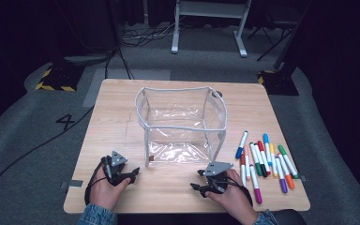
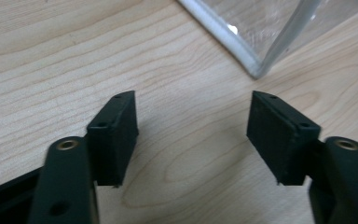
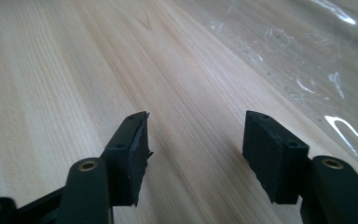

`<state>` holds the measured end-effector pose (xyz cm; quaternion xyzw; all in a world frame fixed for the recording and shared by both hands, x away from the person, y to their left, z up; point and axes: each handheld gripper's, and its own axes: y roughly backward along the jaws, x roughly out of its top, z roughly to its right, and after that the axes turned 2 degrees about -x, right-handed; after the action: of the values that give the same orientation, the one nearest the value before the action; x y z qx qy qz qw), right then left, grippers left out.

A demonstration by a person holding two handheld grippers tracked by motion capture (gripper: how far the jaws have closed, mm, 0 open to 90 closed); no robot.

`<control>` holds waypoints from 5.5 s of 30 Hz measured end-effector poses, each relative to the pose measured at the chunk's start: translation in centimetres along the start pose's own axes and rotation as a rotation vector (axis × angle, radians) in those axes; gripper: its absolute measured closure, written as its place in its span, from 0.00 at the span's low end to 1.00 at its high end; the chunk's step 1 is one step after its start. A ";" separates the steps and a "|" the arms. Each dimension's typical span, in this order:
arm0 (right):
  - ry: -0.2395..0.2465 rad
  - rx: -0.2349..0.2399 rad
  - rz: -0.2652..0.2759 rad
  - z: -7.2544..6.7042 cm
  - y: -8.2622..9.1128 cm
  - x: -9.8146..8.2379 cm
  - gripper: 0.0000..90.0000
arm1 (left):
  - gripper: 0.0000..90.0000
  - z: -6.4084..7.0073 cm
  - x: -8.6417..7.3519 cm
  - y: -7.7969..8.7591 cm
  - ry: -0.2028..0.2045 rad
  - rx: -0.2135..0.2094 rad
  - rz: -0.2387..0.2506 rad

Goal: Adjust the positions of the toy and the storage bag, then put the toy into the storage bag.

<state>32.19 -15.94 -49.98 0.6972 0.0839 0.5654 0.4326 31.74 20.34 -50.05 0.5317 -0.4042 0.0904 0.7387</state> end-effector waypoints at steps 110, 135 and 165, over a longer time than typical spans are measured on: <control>-0.169 -0.120 0.035 3.4 23.4 -4.8 0.57 | 0.40 4.7 6.4 6.4 -0.230 -0.183 0.150; -0.403 -0.411 -0.027 12.1 24.3 -8.9 0.60 | 0.38 -1.4 2.6 -2.1 -0.150 -0.067 0.031; -0.600 -0.471 -0.384 20.8 16.7 -11.9 0.82 | 0.32 -0.6 2.3 -3.3 -0.146 -0.060 0.008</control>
<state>39.79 -43.91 -46.54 0.6847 -0.0491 0.2505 0.6827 35.41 18.80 -50.92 0.5130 -0.4618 0.0423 0.7224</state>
